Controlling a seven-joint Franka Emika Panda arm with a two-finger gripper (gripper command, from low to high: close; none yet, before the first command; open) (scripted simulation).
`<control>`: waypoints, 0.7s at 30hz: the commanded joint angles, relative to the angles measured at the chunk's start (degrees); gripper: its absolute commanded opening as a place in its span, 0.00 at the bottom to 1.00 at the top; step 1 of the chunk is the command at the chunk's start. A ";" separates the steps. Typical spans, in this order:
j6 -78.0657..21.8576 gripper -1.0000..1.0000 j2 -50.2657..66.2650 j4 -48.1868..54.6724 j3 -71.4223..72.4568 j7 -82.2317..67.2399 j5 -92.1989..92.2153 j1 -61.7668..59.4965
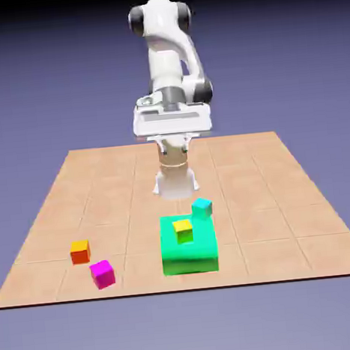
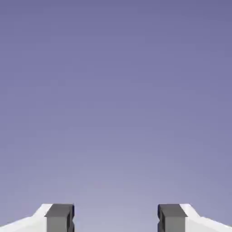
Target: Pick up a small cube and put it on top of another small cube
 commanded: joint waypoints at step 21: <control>-23.74 0.50 43.61 25.33 -29.70 -42.79 15.26 13.71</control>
